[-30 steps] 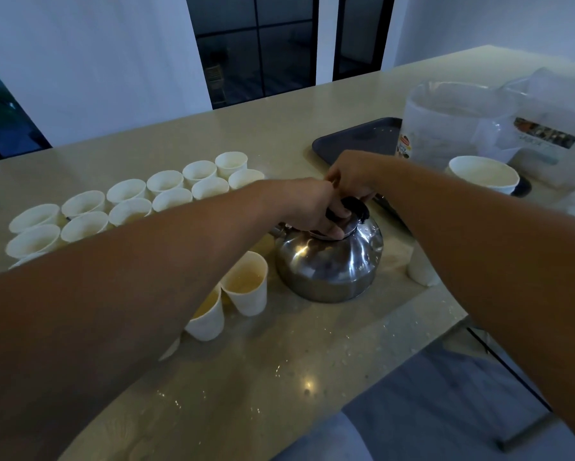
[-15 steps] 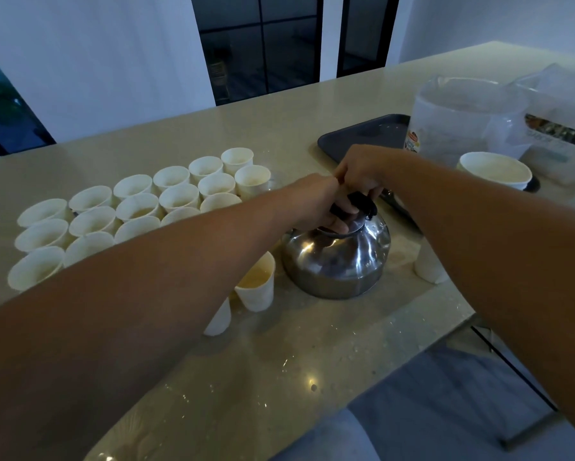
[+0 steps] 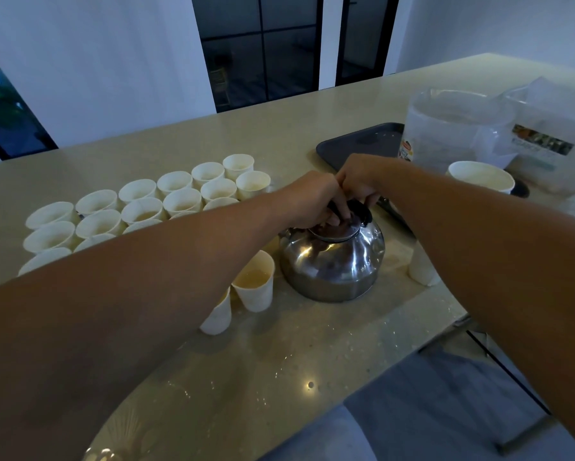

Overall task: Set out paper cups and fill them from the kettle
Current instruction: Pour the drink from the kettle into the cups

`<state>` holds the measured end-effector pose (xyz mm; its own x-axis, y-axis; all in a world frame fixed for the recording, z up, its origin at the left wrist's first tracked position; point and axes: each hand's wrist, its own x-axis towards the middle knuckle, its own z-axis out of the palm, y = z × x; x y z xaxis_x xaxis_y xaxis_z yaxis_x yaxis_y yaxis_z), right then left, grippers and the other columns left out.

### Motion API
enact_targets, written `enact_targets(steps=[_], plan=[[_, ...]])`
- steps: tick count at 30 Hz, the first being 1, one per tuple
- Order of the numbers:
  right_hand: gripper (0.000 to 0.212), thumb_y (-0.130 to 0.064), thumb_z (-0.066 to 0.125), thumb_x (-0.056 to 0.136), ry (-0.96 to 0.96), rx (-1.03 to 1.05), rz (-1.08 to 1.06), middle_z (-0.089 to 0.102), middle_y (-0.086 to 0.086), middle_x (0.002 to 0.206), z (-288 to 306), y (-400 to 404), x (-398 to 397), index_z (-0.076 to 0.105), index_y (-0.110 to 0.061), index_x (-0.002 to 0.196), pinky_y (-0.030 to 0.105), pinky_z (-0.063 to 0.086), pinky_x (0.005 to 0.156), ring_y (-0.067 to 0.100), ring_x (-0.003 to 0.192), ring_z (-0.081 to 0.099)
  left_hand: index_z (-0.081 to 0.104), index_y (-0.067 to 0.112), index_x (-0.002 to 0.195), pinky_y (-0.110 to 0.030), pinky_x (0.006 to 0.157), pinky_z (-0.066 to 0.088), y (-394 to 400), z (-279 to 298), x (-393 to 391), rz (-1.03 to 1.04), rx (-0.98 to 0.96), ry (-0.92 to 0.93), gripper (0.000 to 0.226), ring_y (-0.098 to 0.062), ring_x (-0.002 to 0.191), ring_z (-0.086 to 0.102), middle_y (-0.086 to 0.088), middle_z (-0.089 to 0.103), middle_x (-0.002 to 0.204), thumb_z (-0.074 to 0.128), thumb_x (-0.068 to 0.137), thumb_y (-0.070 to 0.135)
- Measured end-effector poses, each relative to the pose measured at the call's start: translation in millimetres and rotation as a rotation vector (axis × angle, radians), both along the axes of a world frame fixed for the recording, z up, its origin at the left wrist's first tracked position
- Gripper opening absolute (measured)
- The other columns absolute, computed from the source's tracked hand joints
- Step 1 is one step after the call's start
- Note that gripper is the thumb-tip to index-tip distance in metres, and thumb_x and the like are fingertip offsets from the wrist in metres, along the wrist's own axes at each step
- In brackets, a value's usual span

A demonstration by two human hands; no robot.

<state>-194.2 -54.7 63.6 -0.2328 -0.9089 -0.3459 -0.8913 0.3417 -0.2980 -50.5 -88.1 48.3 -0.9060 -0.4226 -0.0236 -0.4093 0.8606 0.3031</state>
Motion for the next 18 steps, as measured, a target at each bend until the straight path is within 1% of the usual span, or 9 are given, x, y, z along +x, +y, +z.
enact_targets(steps=[3,6,8,10,12,14,16,18], plan=[[0.026,-0.005,0.062,0.094,0.01,0.002,0.002,0.07,0.014,0.101,1,0,1,0.073,-0.013,0.116,0.038,0.062,0.075,0.028,0.086,0.072,0.076,0.024,0.109,-0.019,0.081,0.039,1,-3,1,0.012,-0.001,0.031,0.028,-0.019,0.104,0.061,-0.001,0.066,0.116,0.074,0.085,0.01],[0.026,-0.005,0.061,0.094,0.0,0.013,-0.004,0.07,0.015,0.103,0,0,2,0.072,-0.012,0.117,0.041,0.061,0.078,0.029,0.088,0.071,0.077,0.025,0.108,-0.021,0.084,0.042,-1,-3,1,0.009,0.005,0.028,0.027,-0.02,0.105,0.061,-0.001,0.066,0.118,0.075,0.085,0.012],[0.025,-0.005,0.061,0.095,-0.011,0.027,-0.006,0.07,0.016,0.104,1,0,2,0.071,-0.01,0.117,0.042,0.061,0.081,0.03,0.09,0.071,0.074,0.028,0.114,-0.021,0.082,0.04,-3,1,0,-0.002,0.005,-0.035,0.029,-0.018,0.105,0.059,0.001,0.064,0.118,0.075,0.086,0.019],[0.025,-0.006,0.061,0.095,-0.024,0.035,-0.01,0.07,0.017,0.106,1,0,1,0.07,-0.009,0.118,0.043,0.06,0.082,0.03,0.093,0.071,0.068,0.032,0.123,-0.024,0.08,0.038,-4,6,-2,-0.018,0.012,-0.136,0.04,-0.015,0.1,0.054,0.005,0.058,0.114,0.077,0.084,0.03],[0.025,-0.007,0.061,0.095,-0.035,0.035,-0.017,0.07,0.017,0.107,1,0,1,0.07,-0.009,0.119,0.043,0.06,0.083,0.03,0.095,0.071,0.064,0.034,0.128,-0.026,0.08,0.037,-6,10,-3,-0.033,0.04,-0.194,0.049,-0.013,0.099,0.048,0.008,0.053,0.114,0.079,0.081,0.036],[0.025,-0.006,0.061,0.095,-0.038,0.037,-0.023,0.07,0.017,0.108,1,-2,0,0.07,-0.007,0.118,0.042,0.06,0.082,0.029,0.094,0.07,0.064,0.034,0.128,-0.026,0.081,0.038,-7,8,-2,-0.061,0.038,-0.191,0.051,-0.013,0.101,0.048,0.006,0.054,0.121,0.08,0.08,0.037],[0.026,-0.003,0.061,0.094,-0.043,0.045,-0.031,0.069,0.017,0.108,1,-3,1,0.07,-0.008,0.118,0.041,0.061,0.08,0.028,0.092,0.07,0.064,0.032,0.129,-0.026,0.086,0.041,-8,2,0,-0.095,0.01,-0.168,0.051,-0.017,0.109,0.051,0.004,0.054,0.129,0.079,0.081,0.035],[0.029,0.0,0.06,0.093,-0.052,0.052,-0.043,0.069,0.015,0.105,3,-5,1,0.069,-0.011,0.119,0.04,0.061,0.076,0.028,0.092,0.07,0.063,0.028,0.129,-0.023,0.087,0.037,-7,-6,3,-0.11,-0.02,-0.133,0.05,-0.019,0.116,0.05,0.0,0.052,0.133,0.078,0.082,0.031]])
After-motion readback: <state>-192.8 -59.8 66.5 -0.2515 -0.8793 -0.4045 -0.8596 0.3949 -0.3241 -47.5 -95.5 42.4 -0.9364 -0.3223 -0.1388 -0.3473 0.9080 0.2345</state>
